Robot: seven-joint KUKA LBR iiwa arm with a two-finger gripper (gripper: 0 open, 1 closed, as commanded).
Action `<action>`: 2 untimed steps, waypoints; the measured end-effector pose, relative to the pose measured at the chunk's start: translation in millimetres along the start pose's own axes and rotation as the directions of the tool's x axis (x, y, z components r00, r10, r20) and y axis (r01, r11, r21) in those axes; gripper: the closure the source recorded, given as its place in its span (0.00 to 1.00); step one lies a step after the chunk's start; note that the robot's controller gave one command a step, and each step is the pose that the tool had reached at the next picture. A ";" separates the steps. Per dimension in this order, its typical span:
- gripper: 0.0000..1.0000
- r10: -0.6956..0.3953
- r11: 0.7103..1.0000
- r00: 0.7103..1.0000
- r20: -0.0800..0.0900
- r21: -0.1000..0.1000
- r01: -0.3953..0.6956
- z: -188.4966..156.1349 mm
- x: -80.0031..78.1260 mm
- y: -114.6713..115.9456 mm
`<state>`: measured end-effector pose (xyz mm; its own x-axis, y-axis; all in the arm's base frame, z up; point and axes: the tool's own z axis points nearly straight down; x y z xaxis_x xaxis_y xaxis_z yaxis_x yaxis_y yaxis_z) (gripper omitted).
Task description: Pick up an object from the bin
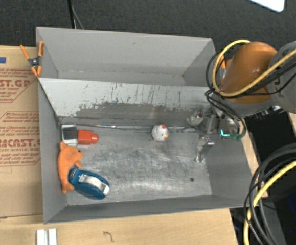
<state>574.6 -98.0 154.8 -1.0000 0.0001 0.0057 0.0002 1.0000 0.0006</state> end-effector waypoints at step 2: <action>0.00 0.026 1.000 1.000 0.016 0.001 -0.026 44.2 -14.7 15.2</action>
Offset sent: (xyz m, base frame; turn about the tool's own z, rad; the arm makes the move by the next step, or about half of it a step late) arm 0.0166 0.0227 -0.0718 0.0372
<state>589.0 -82.8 110.6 -0.9996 0.0263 -0.0099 0.0263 0.9997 -0.0007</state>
